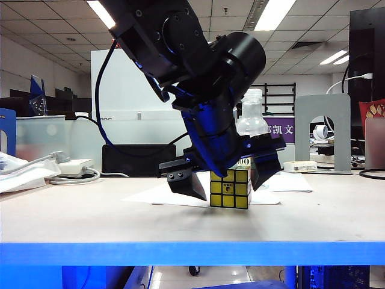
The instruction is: Rotate the Rubik's Cube so that the bottom side is facing up.
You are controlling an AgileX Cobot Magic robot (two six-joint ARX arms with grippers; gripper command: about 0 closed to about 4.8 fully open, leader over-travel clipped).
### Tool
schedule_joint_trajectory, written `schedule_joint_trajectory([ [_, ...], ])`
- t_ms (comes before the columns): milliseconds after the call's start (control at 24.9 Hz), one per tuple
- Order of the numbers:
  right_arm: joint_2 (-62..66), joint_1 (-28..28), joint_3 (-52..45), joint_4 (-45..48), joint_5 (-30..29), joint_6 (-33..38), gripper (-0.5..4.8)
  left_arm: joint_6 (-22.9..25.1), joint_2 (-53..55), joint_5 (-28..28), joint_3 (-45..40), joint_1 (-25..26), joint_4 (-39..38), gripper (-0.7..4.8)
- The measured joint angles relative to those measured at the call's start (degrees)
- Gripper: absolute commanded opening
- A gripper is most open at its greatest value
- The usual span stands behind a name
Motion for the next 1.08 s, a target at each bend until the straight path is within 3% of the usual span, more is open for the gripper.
schedule_joint_trajectory([
  [201, 0.0, 0.0, 0.0, -0.1, 0.0, 0.0, 0.40, -0.4, 0.0, -0.1, 0.0, 0.0, 0.0, 4.79],
  [321, -0.8, 0.4, -0.1, -0.7, 1.2, -0.6, 0.40, 2.4, -1.2, 0.0, 0.0, 0.0, -0.2, 4.79],
  [482, -2.5, 1.8, 0.0, -0.7, 5.3, -4.2, 0.40, 13.7, -7.0, -1.9, 0.1, 0.0, 5.1, 4.79],
  [602, -2.7, 1.8, -0.1, -2.4, 6.8, -4.5, 0.40, 20.0, -12.0, -3.5, 0.4, 0.0, 2.7, 4.79],
  [642, -2.9, 1.8, -0.1, -3.4, 7.7, -4.6, 0.39, 21.6, -14.5, -4.8, 0.3, 0.0, 1.2, 2.20],
  [682, -3.8, 1.9, -0.9, -3.5, 9.1, -4.8, 0.38, 24.5, -17.9, -6.3, 0.3, 0.0, -0.2, 0.30],
  [803, -9.5, 1.9, -4.4, -3.4, 14.1, -6.3, -0.02, 31.3, -27.9, -7.6, 0.4, 0.7, -2.4, -0.06],
  [963, -19.6, -1.6, -10.3, 3.8, 16.5, -7.2, -0.02, 31.4, -39.8, -10.3, 0.4, 4.4, -4.2, -0.06],
  [1084, -24.5, -3.5, -14.7, 5.1, 14.0, -6.4, -0.02, 31.4, -47.2, -10.3, 0.3, 7.0, -16.0, -0.06],
])
